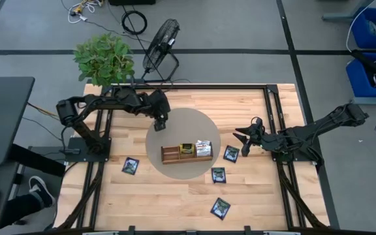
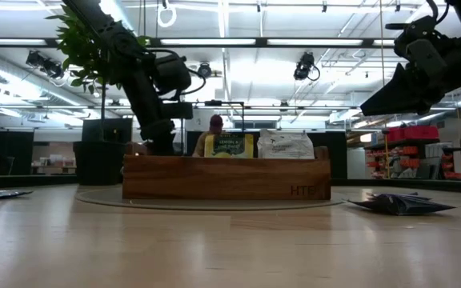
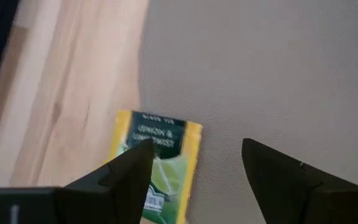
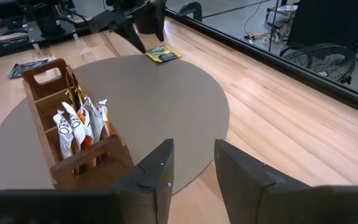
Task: Pick & Place Tea
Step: Put the yellow tea bag into the middle section of the wooden organizer
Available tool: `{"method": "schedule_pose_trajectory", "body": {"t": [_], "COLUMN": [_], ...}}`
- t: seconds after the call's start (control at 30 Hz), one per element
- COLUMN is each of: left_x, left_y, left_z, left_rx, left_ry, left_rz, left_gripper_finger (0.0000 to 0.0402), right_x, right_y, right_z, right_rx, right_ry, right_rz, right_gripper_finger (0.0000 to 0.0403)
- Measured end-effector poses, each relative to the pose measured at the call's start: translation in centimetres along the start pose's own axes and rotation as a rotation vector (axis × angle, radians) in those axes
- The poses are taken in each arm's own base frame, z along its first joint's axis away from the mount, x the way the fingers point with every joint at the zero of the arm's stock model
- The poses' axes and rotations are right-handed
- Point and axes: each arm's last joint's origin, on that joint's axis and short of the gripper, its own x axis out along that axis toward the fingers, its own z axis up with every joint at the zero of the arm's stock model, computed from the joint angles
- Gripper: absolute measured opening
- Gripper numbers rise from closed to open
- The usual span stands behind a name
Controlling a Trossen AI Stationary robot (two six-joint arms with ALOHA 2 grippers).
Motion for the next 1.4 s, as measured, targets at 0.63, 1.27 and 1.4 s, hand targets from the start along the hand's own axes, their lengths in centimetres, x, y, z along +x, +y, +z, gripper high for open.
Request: {"method": "schedule_pose_trajectory", "body": {"t": [0.63, 1.27, 1.4], "left_x": [2.3, 3.4, 3.4], "left_y": [0.6, 0.8, 0.8], "left_z": [-0.3, -0.8, -0.8], "left_rx": [0.052, 0.050, 0.047], "left_ry": [0.012, 0.033, 0.035], "left_rz": [0.019, -0.005, -0.004], "left_gripper_finger": [0.0250, 0.0198, 0.0156], "right_x": [0.3, 0.5, 0.5], "right_y": [0.1, 0.2, 0.2], "right_z": [-0.4, -0.5, -0.5], "right_rx": [-0.008, -0.005, -0.005], "right_ry": [0.029, 0.032, 0.032], "right_rz": [-0.017, -0.020, -0.019], "right_gripper_finger": [0.0126, 0.0126, 0.0126]}}
